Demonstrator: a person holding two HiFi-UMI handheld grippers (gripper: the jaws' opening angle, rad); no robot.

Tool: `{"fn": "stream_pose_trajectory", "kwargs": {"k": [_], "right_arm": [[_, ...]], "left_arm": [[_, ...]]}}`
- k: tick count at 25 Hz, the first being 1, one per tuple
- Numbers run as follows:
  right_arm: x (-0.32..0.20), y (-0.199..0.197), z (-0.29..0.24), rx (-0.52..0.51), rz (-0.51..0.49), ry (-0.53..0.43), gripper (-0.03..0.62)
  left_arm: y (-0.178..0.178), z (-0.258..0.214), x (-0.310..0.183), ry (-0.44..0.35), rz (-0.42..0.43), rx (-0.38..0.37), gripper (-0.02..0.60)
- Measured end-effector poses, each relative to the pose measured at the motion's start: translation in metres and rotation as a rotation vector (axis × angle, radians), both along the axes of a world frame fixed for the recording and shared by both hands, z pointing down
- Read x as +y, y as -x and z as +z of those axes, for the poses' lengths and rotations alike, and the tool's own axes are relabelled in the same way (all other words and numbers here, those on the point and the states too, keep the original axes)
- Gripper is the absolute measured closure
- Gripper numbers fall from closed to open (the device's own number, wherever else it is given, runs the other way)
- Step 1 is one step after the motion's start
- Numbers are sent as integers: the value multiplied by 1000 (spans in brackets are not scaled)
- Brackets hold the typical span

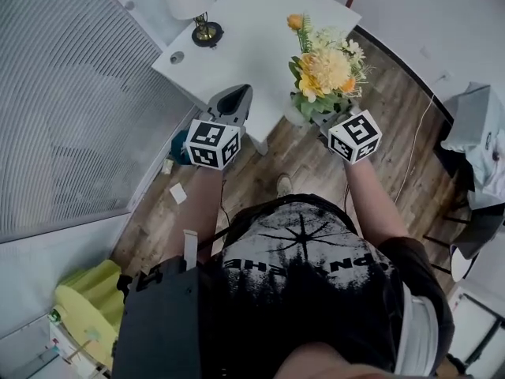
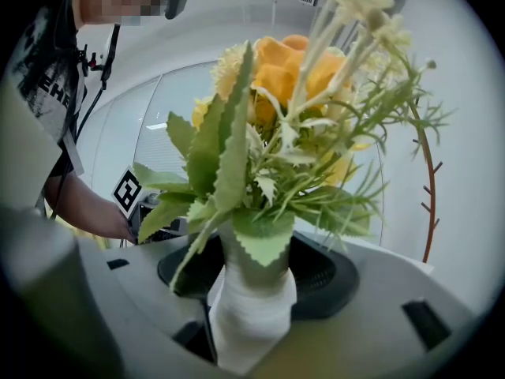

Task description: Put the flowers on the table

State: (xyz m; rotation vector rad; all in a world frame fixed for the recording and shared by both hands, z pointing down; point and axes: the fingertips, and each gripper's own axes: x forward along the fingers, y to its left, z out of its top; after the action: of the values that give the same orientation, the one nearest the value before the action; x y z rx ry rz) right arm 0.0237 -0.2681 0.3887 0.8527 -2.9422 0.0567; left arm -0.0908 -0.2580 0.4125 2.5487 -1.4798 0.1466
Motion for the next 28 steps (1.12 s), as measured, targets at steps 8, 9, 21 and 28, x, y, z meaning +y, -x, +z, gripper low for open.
{"fn": "stream_pose_trajectory", "kwargs": {"k": [8,9,21,28], "right_arm": [[-51,-5,10,-7,-63,7,342],[-57,-2,11,-7,-72,7,342],[-107,28,13,-7,-53,0,342],[-145,52,25,-11,0,-14,342]], "left_arm": [[-4,2,-40,0,-55,-55,569],[-3,3,-44,4,-60,-57,569],[27,11,-87,23,-49,-48,569],[43,28,-130,44,41,-34,569]]}}
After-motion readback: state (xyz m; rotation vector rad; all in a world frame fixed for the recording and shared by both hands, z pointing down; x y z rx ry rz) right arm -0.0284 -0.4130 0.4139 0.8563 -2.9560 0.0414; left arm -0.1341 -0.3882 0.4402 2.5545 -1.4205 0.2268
